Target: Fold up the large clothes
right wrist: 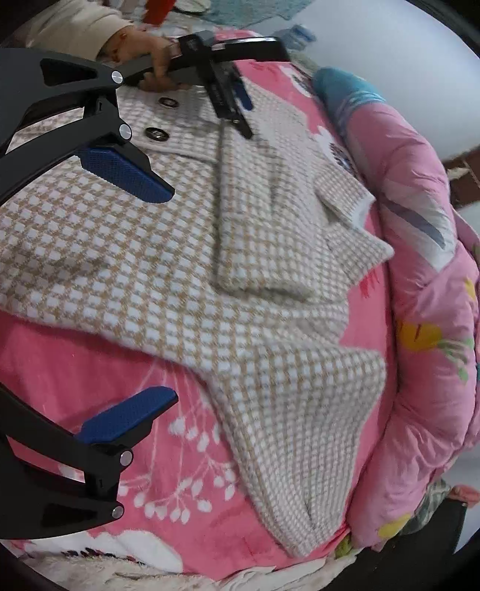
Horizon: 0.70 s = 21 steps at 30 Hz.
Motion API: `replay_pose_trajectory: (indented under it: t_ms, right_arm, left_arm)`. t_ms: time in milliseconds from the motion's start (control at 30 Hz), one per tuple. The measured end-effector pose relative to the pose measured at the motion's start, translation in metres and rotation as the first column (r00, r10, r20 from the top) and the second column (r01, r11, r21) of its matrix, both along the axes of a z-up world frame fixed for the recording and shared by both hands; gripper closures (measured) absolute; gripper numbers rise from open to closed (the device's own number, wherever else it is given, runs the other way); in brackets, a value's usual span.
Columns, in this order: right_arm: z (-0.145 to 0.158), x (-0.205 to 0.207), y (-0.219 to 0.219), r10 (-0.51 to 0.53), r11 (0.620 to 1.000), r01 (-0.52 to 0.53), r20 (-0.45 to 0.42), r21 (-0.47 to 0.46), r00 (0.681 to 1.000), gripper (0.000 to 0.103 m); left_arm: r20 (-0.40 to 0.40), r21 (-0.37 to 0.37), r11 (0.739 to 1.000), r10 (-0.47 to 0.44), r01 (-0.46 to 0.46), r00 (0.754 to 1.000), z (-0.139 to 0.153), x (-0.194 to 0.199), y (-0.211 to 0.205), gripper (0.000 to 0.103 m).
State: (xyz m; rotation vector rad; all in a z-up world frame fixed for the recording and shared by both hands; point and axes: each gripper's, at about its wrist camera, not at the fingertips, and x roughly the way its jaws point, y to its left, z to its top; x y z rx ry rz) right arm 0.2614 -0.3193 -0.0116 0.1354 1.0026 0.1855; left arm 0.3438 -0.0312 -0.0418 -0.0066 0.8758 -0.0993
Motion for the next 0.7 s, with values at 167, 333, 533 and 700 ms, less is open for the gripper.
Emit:
replay_pose_trajectory:
  t_ms: [167,333,533,700]
  right_arm:
    - [0.006,0.001,-0.009,-0.022,1.000,0.022,0.010,0.015,1.000,0.006]
    - [0.006,0.002,-0.013,-0.035,0.999,0.035,0.011,0.019,0.999,0.006]
    - [0.004,0.005,-0.023,-0.066,0.997,0.065,0.008,0.047,0.998,0.006]
    - [0.005,0.005,-0.031,-0.088,0.995,0.087,0.010,0.055,0.996,0.006]
  left_arm:
    - [0.000,-0.001,1.000,0.000,0.000,1.000,0.000,0.000,0.000,0.009]
    - [0.000,-0.001,1.000,0.000,0.000,1.000,0.000,0.000,0.000,0.009]
    - [0.000,0.000,1.000,0.000,0.000,1.000,0.000,0.000,0.000,0.009]
    - [0.000,-0.001,1.000,0.000,0.000,1.000,0.000,0.001,0.001,0.009]
